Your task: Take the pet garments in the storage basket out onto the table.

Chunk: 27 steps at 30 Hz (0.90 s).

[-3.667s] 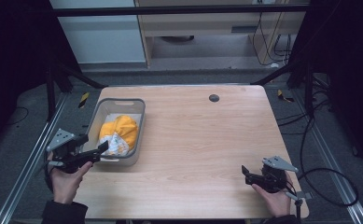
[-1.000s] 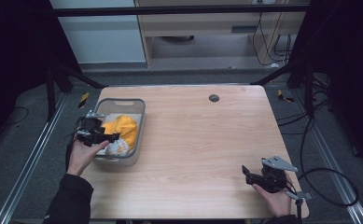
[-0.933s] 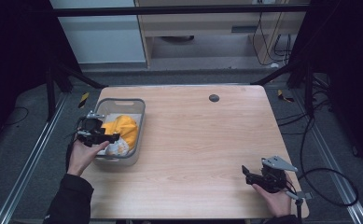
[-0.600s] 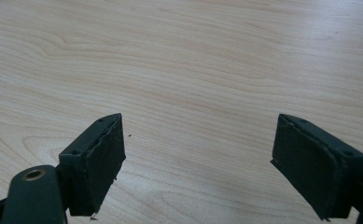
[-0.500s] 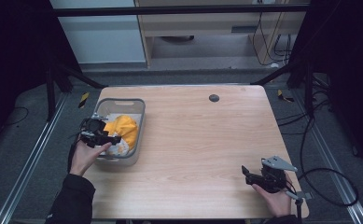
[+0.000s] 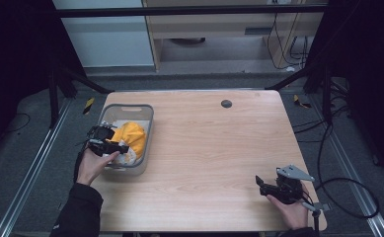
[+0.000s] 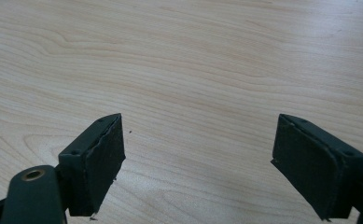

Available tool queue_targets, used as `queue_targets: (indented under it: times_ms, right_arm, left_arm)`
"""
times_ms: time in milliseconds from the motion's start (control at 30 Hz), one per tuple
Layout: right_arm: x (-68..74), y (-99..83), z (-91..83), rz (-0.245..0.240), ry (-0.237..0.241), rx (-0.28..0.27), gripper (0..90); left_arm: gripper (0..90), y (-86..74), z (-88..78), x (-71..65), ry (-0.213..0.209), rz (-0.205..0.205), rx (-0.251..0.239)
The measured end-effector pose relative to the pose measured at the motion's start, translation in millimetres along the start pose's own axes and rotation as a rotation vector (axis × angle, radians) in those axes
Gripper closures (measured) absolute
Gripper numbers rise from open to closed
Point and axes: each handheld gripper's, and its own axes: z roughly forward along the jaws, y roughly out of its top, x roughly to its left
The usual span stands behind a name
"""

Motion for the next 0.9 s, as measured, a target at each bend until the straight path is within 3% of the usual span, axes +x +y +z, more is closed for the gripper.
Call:
queue_targets:
  times_ms: [133,367,600,900]
  right_arm:
    - [0.4,-0.1,0.4,0.001,0.004,0.006,16.4]
    - [0.3,-0.2,0.7,-0.002,0.006,0.009,16.3]
    - [0.8,-0.3,1.1,-0.001,0.005,0.012,16.2]
    - [0.7,-0.3,1.0,0.001,0.007,0.014,16.3]
  left_arm:
    - [53.7,0.1,4.4,-1.4,0.014,-0.005,0.022]
    - [65.3,-2.9,7.4,4.6,-0.027,-0.053,0.031]
    - [77.1,-4.2,7.8,4.6,-0.031,-0.043,0.033]
    - [81.1,-2.0,2.2,3.1,0.003,-0.045,0.017]
